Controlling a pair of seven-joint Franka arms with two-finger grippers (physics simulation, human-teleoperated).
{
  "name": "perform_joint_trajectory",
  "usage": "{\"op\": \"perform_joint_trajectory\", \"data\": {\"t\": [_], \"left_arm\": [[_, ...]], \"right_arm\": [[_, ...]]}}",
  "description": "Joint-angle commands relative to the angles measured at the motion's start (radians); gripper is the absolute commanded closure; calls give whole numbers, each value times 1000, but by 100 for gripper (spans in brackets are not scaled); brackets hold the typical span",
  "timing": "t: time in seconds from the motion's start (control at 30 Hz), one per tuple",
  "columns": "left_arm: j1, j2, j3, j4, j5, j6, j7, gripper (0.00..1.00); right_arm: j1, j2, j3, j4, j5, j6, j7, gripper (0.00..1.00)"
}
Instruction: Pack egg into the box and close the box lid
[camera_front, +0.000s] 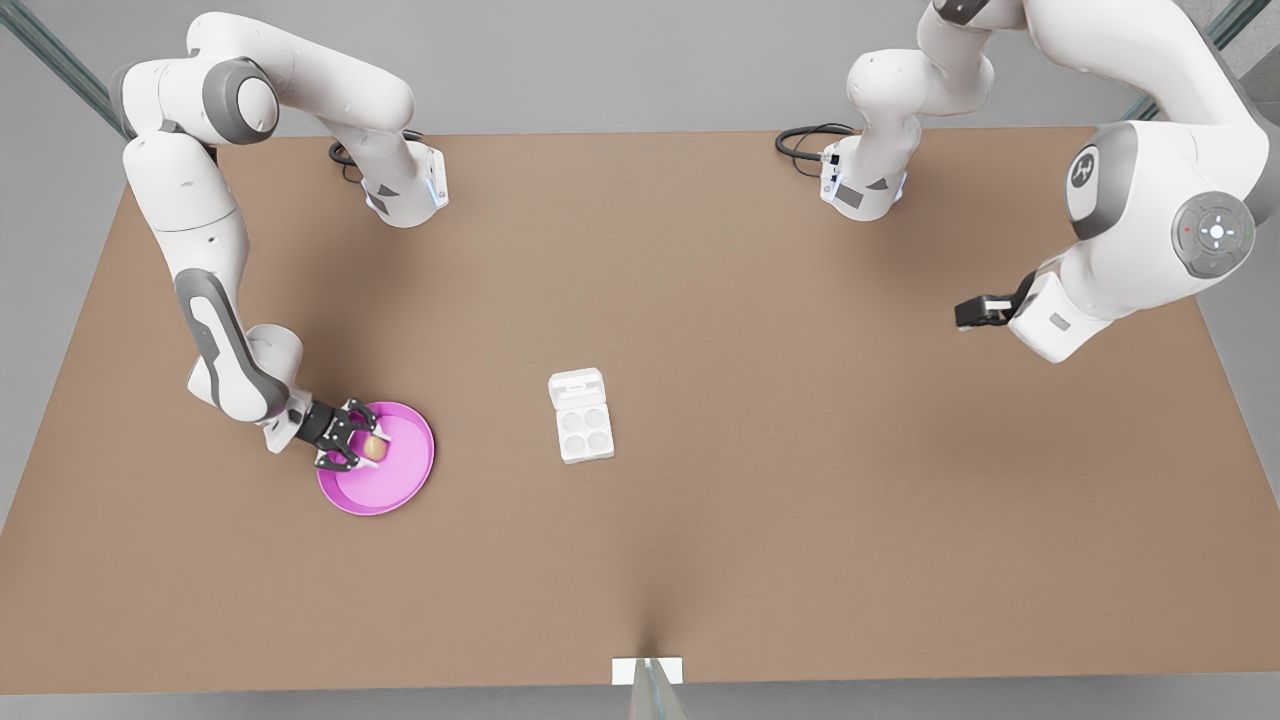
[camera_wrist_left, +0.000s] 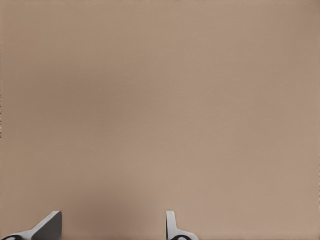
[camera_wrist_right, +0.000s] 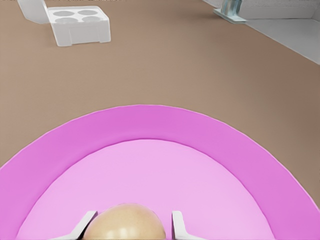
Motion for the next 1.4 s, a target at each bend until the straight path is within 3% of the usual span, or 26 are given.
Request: {"op": "perform_joint_trajectory", "data": {"t": [0.0, 0.13, 0.2, 0.37, 0.5, 0.63, 0.7, 0.9, 1.27, 1.3, 1.33, 1.37], "left_arm": [[-1, 0, 0, 0, 1, 0, 0, 0], [1, -2, 2, 0, 4, 0, 2, 0], [-1, 0, 2, 0, 4, -2, 2, 0], [1, -6, 0, 0, 4, -15, 2, 0], [-2, -5, -95, -6, -6, -28, 17, 0], [-2, 43, -110, -11, -9, -20, 9, 0], [-2, 51, -109, -12, -6, -17, 8, 0], [-2, 64, -109, -12, 4, -23, 5, 0], [-2, 70, -107, -5, 7, -23, 5, 0], [-2, 70, -109, -3, 7, -23, 5, 0], [-2, 70, -109, -3, 7, -23, 5, 0], [-2, 70, -109, -3, 7, -21, 5, 0]], "right_arm": [[0, 0, 0, 1, 0, -1, 1, 67], [0, -21, 8, 31, -24, -16, 113, 66], [15, -57, 11, 64, -139, -16, 277, 66], [221, -206, 34, 194, -538, -14, 1207, 66], [408, -204, 84, 249, -843, 101, 2051, 66], [443, -101, 253, 294, -1273, 205, 2670, 66], [472, -31, 274, 355, -1391, 206, 2767, 66], [545, 52, 281, 384, -1446, 219, 2767, 66], [554, 77, 264, 311, -1681, 185, 2770, 65], [554, 80, 264, 311, -1683, 185, 2770, 45], [554, 78, 264, 312, -1681, 185, 2770, 0], [554, 77, 264, 312, -1681, 185, 2770, 0]]}}
